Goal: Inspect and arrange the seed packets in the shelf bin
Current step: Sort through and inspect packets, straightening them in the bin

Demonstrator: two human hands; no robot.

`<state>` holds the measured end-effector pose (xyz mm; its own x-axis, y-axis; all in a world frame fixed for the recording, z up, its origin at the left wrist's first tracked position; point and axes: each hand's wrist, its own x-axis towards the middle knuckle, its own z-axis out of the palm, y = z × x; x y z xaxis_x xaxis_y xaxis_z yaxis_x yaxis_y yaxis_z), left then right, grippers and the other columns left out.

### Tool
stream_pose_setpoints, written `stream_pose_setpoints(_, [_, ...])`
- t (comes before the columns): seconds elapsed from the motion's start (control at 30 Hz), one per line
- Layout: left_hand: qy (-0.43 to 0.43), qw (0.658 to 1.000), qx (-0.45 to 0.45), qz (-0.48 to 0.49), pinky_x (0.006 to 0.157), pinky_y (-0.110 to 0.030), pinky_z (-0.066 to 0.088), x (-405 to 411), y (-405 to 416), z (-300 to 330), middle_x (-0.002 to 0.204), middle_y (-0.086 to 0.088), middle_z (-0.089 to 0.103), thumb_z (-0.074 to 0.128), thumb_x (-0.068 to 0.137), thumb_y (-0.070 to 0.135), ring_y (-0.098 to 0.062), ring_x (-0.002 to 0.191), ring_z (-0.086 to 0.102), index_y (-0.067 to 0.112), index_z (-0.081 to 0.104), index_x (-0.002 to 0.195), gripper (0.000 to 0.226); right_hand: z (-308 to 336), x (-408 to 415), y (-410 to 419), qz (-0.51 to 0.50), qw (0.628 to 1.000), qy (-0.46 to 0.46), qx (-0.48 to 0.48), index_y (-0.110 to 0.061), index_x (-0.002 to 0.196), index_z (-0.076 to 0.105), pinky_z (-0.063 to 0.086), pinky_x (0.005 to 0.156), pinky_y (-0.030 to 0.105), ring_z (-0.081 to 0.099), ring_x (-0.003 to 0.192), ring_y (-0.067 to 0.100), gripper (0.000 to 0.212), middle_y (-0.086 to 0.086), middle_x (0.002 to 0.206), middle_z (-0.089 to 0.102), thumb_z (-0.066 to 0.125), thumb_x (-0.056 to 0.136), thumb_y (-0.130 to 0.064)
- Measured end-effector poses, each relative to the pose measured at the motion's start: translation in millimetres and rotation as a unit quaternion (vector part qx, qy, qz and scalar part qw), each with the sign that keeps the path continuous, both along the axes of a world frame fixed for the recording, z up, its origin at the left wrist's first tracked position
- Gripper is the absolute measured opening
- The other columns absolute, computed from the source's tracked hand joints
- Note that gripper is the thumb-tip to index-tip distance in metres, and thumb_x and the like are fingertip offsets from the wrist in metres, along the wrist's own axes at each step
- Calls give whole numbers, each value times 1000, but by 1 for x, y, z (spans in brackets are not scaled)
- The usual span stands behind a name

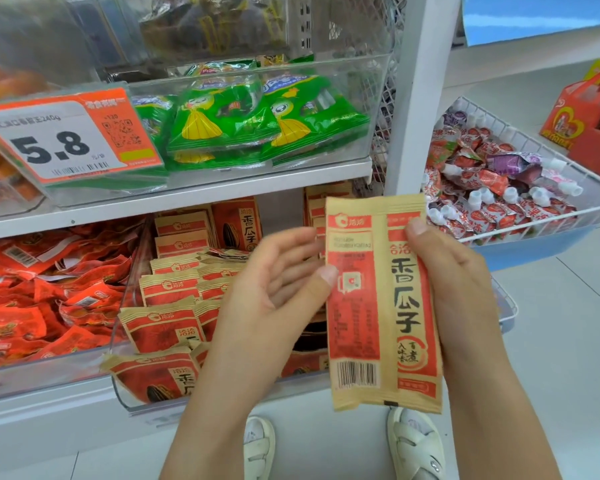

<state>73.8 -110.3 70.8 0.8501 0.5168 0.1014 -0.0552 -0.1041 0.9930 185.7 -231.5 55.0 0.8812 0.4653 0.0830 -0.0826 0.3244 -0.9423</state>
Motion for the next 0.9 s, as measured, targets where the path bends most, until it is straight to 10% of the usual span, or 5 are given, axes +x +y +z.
stream_pose_setpoints(0.23, [-52,980,86,169,73,-13,52,9,-9,-8,102,18,68,73,84,18,2,92,67,32,50,101,32,-6,-8,6,61,991,-98,-73,-2,79,67,47,55,27,59,60,20,38,22,68,65,54,89,-36])
stream_pose_setpoints(0.47, [10,937,262,231,78,-33,56,13,-10,-14,108,23,56,63,70,63,7,106,55,27,54,75,38,-8,-11,7,59,981,-168,-82,2,67,55,38,49,24,48,53,13,42,14,54,50,53,94,-30])
stream_pose_setpoints(0.67, [3,931,283,232,76,-36,56,13,-10,-17,90,17,58,60,76,53,2,95,57,26,55,70,28,-8,-10,4,78,974,-198,-83,20,77,50,40,55,47,47,61,45,63,32,67,49,52,93,-40])
stream_pose_setpoints(0.9, [11,941,257,218,87,-38,55,13,-15,-19,109,19,63,57,81,45,4,114,55,27,59,76,19,-8,-11,5,67,972,-208,-89,16,69,48,38,52,38,45,59,43,58,26,62,46,52,94,-36])
